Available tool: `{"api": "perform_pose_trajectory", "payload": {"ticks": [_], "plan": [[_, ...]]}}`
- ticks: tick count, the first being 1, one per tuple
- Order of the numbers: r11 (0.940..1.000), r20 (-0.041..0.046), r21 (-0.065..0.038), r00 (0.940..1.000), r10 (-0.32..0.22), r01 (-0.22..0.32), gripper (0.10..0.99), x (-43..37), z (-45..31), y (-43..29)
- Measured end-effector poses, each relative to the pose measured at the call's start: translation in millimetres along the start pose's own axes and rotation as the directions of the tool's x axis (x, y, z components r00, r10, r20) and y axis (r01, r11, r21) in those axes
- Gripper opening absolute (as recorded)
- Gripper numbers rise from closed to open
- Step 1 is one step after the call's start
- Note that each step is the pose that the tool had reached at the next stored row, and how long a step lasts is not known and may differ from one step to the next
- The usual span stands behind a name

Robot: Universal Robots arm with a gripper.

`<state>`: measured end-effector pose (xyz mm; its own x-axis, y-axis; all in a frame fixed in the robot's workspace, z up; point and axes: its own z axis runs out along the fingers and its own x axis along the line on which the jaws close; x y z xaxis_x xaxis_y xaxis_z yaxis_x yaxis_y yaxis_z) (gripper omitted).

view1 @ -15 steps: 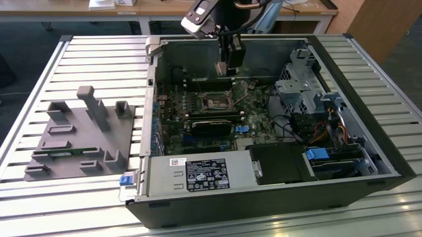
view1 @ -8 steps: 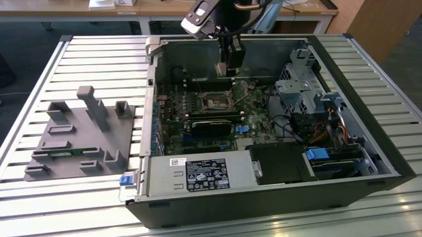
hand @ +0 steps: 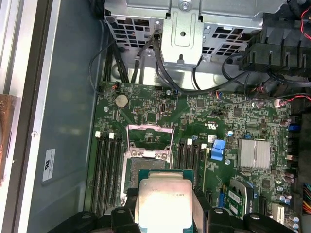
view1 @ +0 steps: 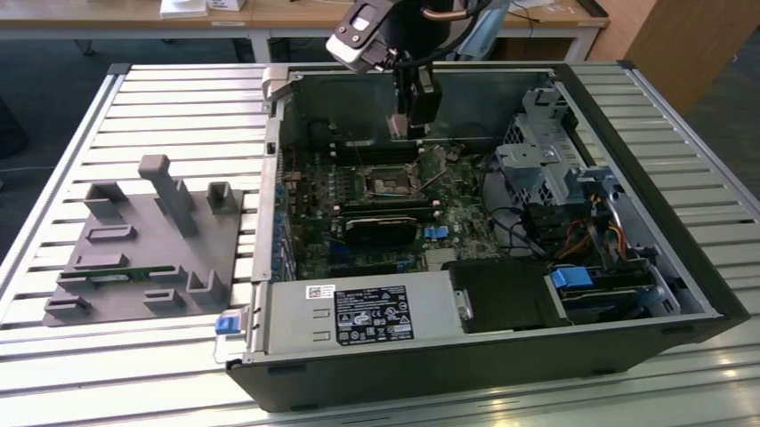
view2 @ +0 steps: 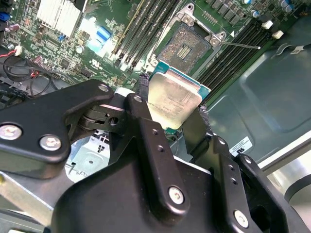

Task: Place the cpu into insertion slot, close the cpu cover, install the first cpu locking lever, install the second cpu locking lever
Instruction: 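Place the cpu into insertion slot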

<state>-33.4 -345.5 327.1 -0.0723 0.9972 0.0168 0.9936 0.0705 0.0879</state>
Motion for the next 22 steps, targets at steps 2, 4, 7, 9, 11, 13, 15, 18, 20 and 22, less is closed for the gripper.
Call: {"api": "perform_pose_trajectory", "payload": {"ticks": [2,4,7,9,11,13,15,18,20,22], "plan": [[1.0,0.0001,0.0,1.0,0.0,0.0,0.525,0.0,0.5,0.0],[1.0,0.0,0.0,1.0,0.0,0.0,0.525,0.0,1.1,-0.1],[1.0,0.0,0.0,1.0,0.0,0.0,0.525,0.0,2.4,-0.2],[1.0,0.0,0.0,1.0,0.0,0.0,0.525,0.0,3.3,-0.3],[1.0,0.0,0.0,1.0,0.0,0.0,0.525,-0.1,4.3,-0.4],[1.0,0.0,0.0,1.0,0.0,0.0,0.525,-0.1,5.2,-0.5],[1.0,0.0001,0.0,1.0,0.0,0.0,0.525,-0.1,6.2,-0.6],[1.0,0.0,0.0,1.0,0.0,0.0,0.525,-0.1,8.1,-0.7],[1.0,0.0001,0.0,1.0,0.0,0.0,0.525,-0.2,9.5,-0.8],[1.0,0.0001,0.0,1.0,0.0,0.0,0.525,-0.2,11.1,-1.0]]}}
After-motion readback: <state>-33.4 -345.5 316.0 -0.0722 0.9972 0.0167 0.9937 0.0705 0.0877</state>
